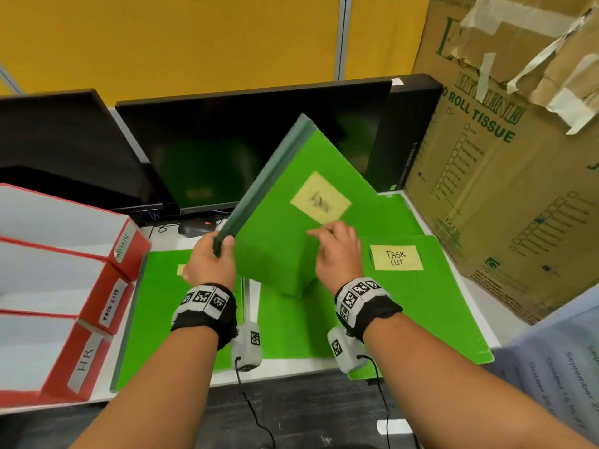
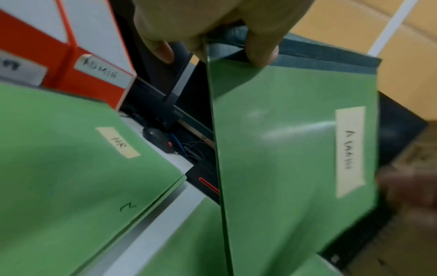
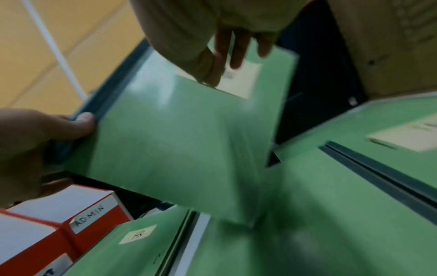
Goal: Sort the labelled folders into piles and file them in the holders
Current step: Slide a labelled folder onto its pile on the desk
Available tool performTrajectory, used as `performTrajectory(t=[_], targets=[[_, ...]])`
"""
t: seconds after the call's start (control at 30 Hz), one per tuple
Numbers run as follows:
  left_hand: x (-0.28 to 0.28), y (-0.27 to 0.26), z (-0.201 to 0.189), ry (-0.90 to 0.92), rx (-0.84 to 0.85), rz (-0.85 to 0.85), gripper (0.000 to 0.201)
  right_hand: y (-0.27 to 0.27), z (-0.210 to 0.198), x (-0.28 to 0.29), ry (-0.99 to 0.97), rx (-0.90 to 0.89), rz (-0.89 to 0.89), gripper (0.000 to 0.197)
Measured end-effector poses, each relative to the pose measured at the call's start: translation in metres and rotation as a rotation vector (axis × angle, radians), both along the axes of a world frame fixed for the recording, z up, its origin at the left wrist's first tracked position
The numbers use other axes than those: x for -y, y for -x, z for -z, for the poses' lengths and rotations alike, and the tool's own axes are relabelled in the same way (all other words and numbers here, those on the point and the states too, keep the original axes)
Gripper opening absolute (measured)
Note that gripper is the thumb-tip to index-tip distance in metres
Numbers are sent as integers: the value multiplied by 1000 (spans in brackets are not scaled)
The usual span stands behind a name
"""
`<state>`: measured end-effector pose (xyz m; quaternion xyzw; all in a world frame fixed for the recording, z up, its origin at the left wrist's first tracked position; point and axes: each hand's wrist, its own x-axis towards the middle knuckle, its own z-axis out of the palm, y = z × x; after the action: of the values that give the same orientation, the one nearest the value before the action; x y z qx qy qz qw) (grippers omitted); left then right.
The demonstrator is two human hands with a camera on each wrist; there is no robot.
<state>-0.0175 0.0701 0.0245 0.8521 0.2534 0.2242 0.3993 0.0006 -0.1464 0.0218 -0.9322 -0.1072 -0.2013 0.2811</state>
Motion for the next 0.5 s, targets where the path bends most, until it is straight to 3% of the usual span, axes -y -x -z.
performTrajectory(t=[0.1, 0.27, 0.4, 0.47, 0.5], targets=[[-7, 0, 4, 127, 28, 23, 15, -4, 16, 4, 27, -346, 127, 42], [-23, 7, 18, 316, -10, 84, 15, -10, 28, 8, -280, -792, 256, 63], [-32, 19, 32, 328, -140, 136, 14, -11, 32, 5, -448, -879, 280, 62], [-35, 24, 38, 301, -236, 160, 8, -13, 32, 7, -530, -818, 316, 55], [-37, 25, 40, 287, -268, 171, 15, -13, 28, 7, -537, -773, 320, 52]])
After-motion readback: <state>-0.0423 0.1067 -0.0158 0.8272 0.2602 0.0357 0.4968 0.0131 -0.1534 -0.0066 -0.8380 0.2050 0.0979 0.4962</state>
